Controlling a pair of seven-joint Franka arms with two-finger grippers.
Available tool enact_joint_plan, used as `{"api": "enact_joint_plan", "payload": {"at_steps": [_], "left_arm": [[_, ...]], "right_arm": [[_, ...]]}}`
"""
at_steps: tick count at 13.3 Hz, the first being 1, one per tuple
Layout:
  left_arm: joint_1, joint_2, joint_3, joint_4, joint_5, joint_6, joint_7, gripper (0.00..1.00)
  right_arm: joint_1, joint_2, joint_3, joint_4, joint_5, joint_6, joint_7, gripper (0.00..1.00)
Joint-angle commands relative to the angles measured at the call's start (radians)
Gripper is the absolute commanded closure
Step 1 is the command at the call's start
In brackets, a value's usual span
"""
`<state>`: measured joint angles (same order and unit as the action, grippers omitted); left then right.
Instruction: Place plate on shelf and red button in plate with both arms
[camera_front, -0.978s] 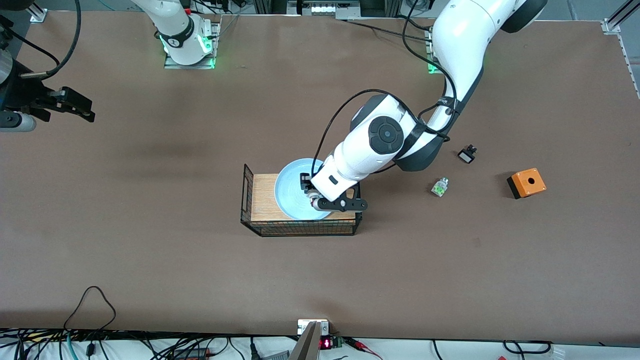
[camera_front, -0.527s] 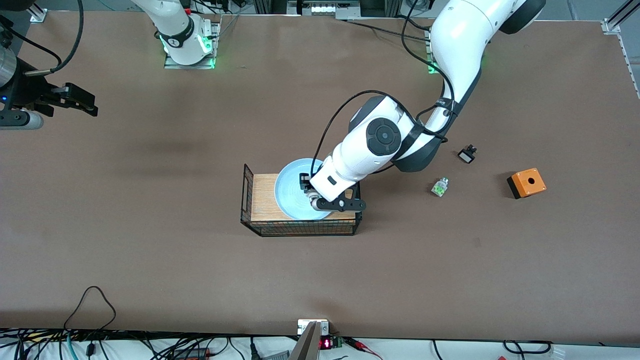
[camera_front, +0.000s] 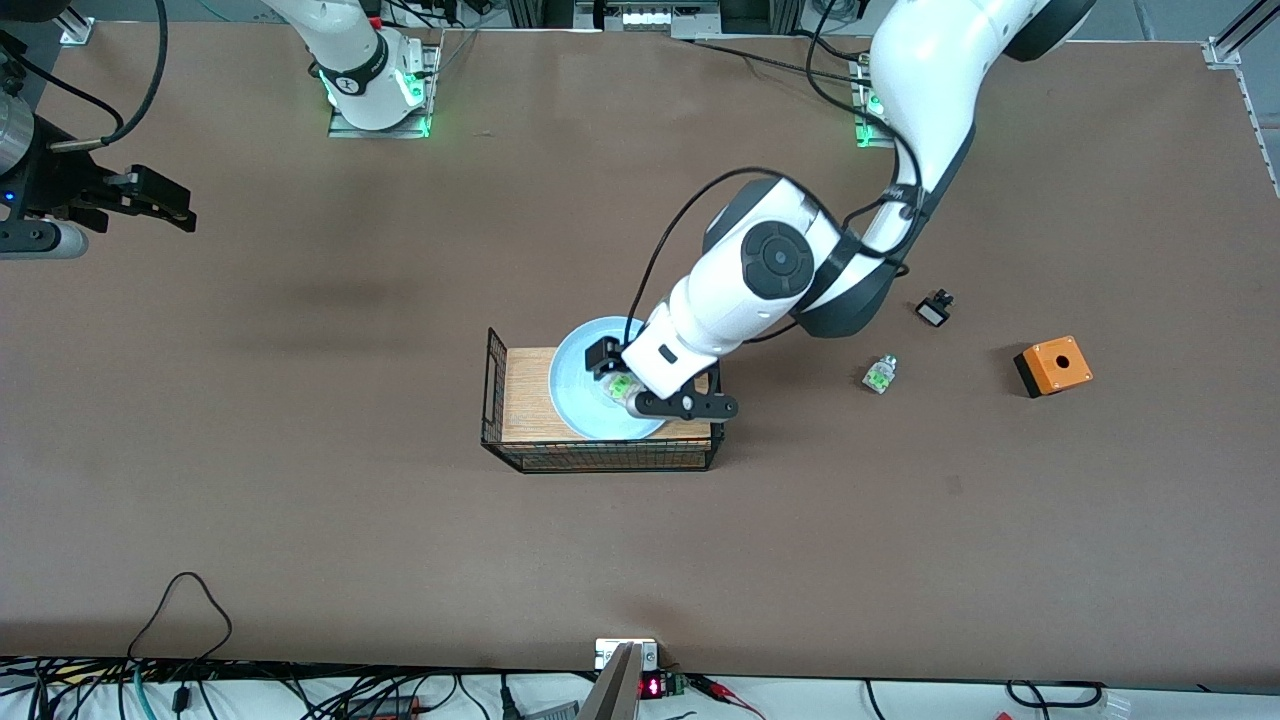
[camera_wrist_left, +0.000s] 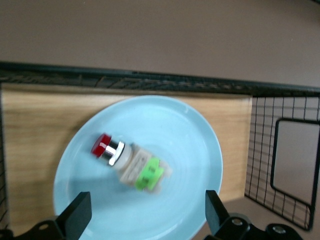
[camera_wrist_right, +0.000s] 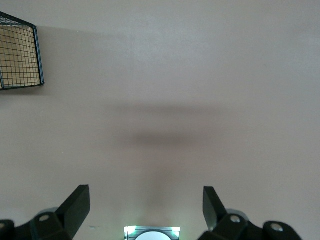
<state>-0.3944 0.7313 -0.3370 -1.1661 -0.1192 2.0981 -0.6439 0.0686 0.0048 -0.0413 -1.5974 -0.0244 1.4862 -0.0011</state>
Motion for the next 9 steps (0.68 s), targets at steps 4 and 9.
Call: {"api": "enact_joint_plan", "payload": {"at_steps": [4,9], "left_arm": [[0.1,-0.216,0.007,-0.007,0.041,-0.396,0.003,0.0],[0.219,-0.312,0.007,-0.003,0.141,-0.673,0.332,0.0]], "right_arm": [[0.0,-0.003,0.001,0.014,0.014,-0.015,-0.003,0.0],[0.0,-0.003,0.001,0.014,0.014,-0.015,0.0,0.0]]}}
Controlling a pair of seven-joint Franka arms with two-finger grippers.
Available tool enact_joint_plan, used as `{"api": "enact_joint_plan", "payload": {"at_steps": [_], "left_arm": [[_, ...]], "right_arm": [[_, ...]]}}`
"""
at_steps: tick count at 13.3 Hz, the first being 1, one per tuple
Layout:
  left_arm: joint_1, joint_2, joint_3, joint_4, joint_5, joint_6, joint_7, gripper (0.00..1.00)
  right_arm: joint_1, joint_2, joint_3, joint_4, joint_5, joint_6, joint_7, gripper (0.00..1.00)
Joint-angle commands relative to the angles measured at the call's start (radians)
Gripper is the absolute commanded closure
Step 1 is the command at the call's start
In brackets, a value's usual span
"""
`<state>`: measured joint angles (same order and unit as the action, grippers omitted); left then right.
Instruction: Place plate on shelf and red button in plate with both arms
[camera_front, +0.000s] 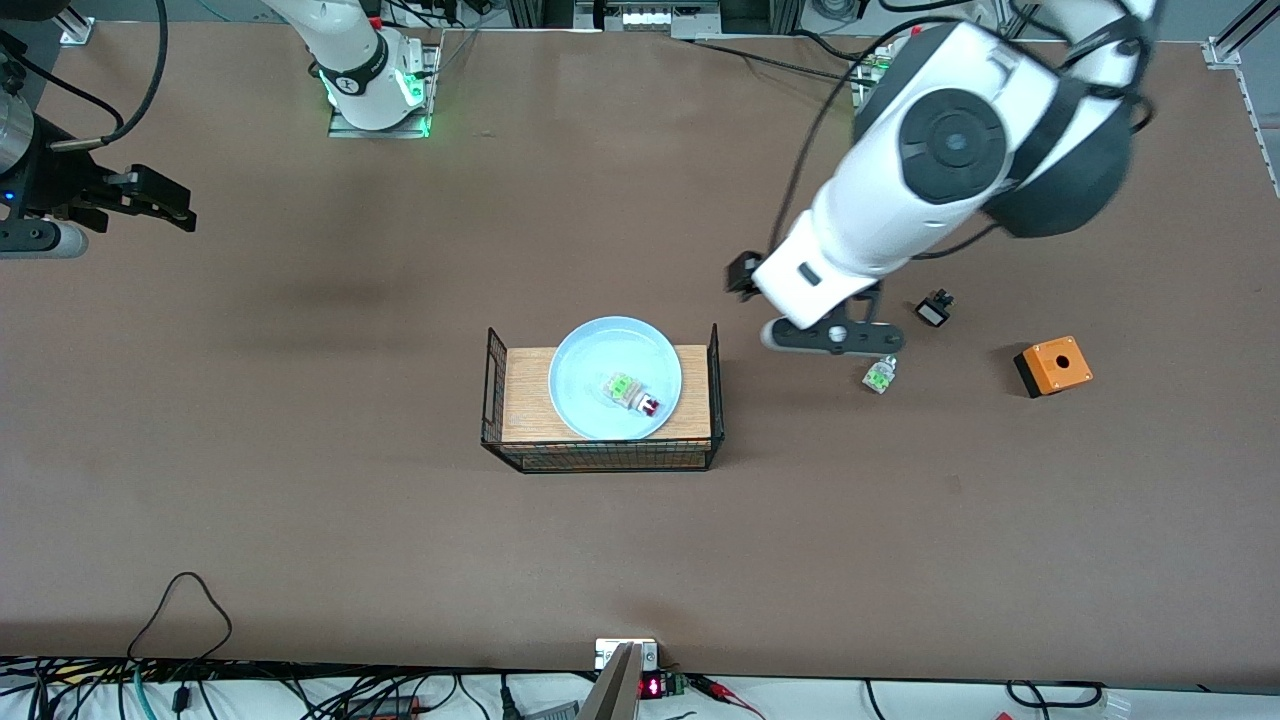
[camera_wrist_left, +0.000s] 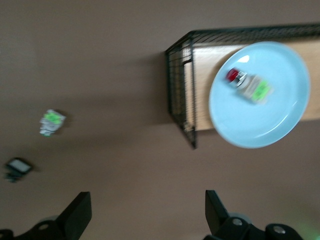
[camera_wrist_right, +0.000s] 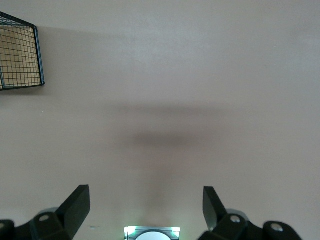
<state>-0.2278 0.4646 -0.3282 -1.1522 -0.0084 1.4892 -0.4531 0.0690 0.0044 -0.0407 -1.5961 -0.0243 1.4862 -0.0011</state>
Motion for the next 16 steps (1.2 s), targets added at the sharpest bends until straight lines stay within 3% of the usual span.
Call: {"api": "enact_joint_plan", "payload": {"at_steps": [1,5,8,12,14,16], "left_arm": [[0.085,-0.061,-0.003,-0.017,0.031,-0.084,0.204,0.0],[0.23,-0.148,0.015,-0.035,0.031,-0.158,0.466,0.0],[0.222,-0.288,0.142,-0.191,0.028,-0.13,0.52,0.0],[0.223,-0.515,0.273,-0.561,0.019,0.132,0.596,0.0],[0.213,-0.566,0.293,-0.621,0.019,0.152,0.577,0.0],[0.188,-0.567,0.319,-0.613,0.018,0.151,0.551,0.0]], "right_arm": [[0.0,-0.003,0.001,0.013,0.014,-0.015,0.0,0.0],[0.0,-0.003,0.001,0.013,0.015,-0.003,0.0,0.0],[-0.002,0.0,0.001,0.013,0.015,0.015,0.003,0.0],[0.0,-0.011,0.001,-0.008,0.014,0.017,0.0,0.0],[0.002,-0.014,0.001,-0.016,0.014,0.02,0.0,0.0],[0.002,-0.015,0.001,-0.024,0.014,0.031,0.003,0.0]]}}
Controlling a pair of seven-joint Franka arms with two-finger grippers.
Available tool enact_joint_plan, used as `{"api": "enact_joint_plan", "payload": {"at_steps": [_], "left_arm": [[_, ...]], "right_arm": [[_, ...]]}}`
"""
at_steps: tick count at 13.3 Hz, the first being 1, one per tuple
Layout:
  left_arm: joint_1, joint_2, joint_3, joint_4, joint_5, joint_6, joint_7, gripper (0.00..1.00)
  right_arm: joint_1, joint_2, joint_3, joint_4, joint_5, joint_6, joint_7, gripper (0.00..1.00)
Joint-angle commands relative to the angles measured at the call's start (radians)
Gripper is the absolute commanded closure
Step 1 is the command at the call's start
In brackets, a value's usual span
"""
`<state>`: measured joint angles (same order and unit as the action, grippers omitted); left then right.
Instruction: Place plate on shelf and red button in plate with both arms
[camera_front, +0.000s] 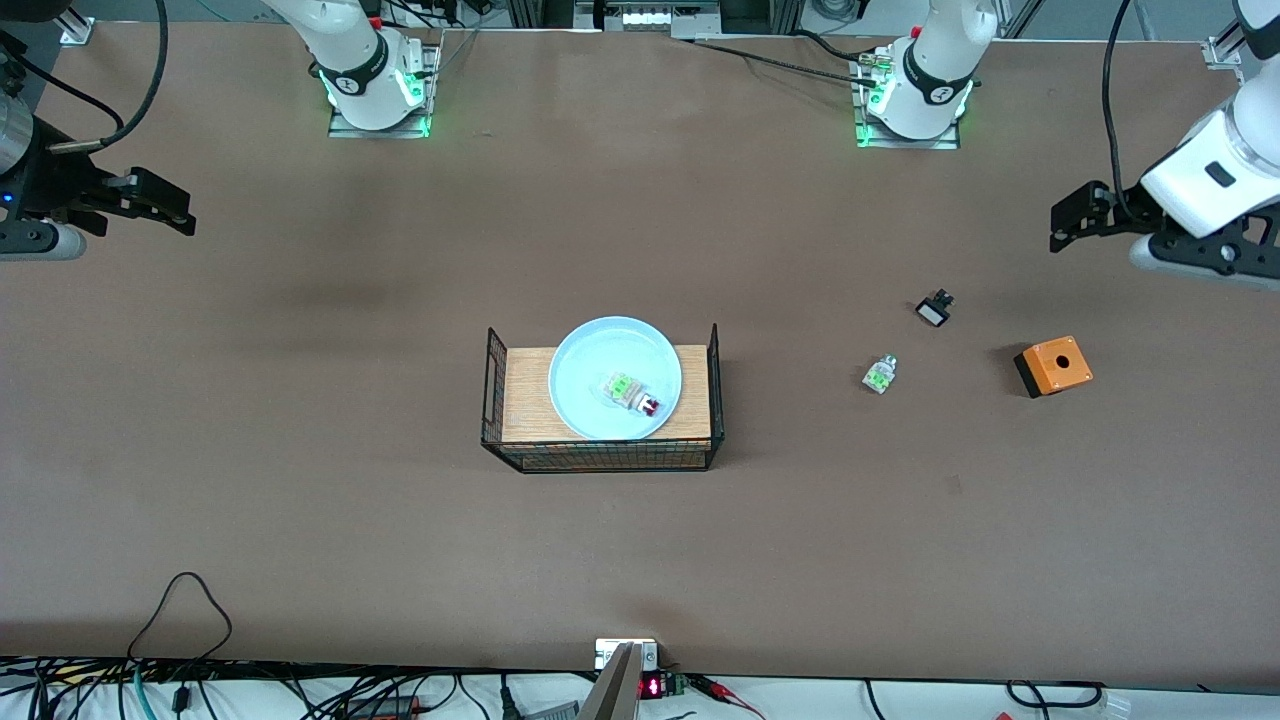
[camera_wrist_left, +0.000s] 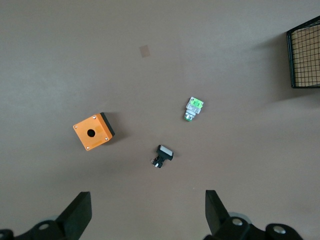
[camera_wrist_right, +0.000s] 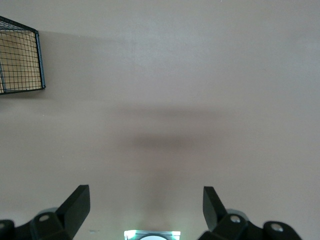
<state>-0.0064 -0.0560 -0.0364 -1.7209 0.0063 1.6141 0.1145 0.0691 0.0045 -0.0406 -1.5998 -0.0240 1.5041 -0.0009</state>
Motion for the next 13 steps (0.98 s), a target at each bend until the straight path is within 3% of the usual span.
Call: {"api": "enact_joint_plan", "payload": {"at_steps": [1,13], "left_arm": [[-0.035,-0.047,0.03,-0.043,0.0,0.023,-0.025,0.0],[-0.037,-0.038,0.046,-0.032,-0.032,0.02,-0.03,0.0]], "right_arm": [[0.0,-0.023,0.001,-0.031,0.015,0.019,0.002,0.0],[-0.002,-0.037,-0.005,-0.031,0.013,0.001,-0.004,0.0]]}}
